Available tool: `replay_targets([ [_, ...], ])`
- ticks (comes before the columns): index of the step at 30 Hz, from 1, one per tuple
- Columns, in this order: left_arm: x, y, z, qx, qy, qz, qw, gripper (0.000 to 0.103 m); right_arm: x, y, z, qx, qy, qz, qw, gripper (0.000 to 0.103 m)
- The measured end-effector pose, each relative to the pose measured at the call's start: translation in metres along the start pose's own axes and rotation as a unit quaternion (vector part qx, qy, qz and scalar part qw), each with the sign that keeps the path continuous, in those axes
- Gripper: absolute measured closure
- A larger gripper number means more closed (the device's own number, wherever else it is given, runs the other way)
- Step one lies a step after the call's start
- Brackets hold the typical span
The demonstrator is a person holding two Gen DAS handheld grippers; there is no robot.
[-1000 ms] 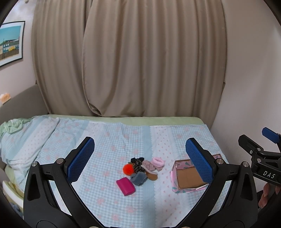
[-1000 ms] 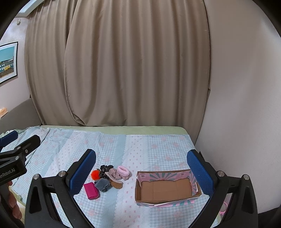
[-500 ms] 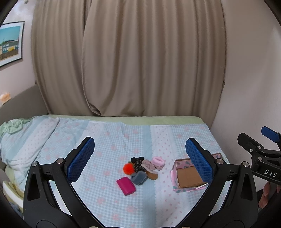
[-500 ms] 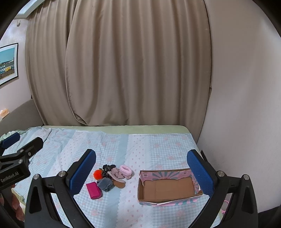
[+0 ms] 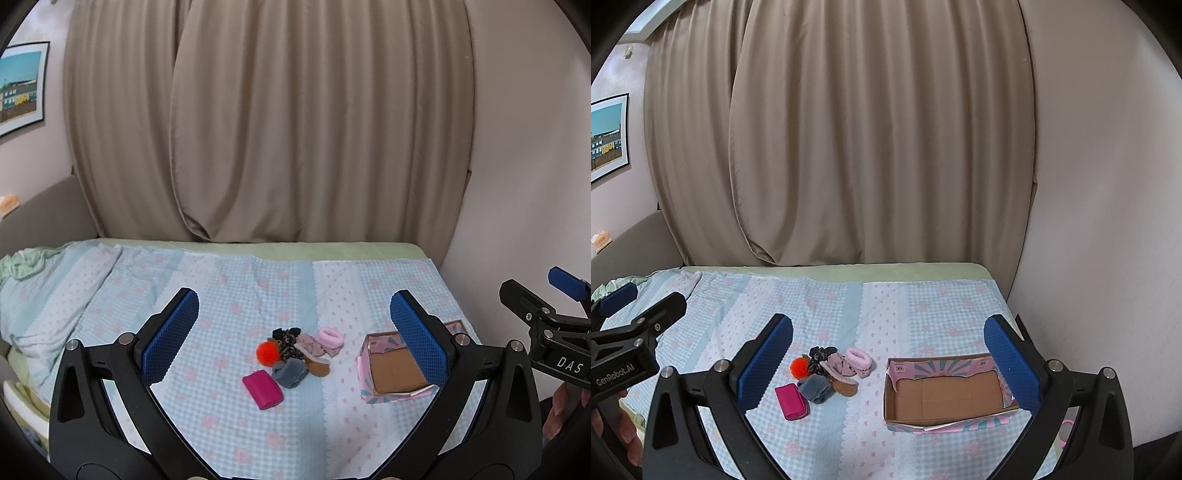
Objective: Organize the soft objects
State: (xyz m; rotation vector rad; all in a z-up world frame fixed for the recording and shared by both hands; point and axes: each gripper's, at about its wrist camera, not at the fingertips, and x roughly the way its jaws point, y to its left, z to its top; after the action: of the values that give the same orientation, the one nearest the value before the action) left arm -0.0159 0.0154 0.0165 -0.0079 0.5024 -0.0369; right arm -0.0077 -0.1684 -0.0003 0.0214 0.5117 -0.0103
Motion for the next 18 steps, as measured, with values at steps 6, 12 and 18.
replay_targets([
  [6, 0.000, 0.001, 0.000, -0.001, 0.001, -0.001, 1.0000, 0.000, 0.000, -0.001, 0.000, 0.005, 0.001, 0.003, 1.000, 0.000],
  [12, 0.004, -0.001, 0.000, 0.000, 0.004, -0.003, 1.0000, 0.000, 0.001, -0.002, 0.000, 0.009, 0.002, 0.001, 1.000, 0.000],
  [18, 0.016, -0.006, 0.003, -0.009, 0.013, -0.001, 0.9999, 0.000, 0.005, -0.006, 0.001, 0.004, 0.006, 0.002, 1.000, 0.000],
])
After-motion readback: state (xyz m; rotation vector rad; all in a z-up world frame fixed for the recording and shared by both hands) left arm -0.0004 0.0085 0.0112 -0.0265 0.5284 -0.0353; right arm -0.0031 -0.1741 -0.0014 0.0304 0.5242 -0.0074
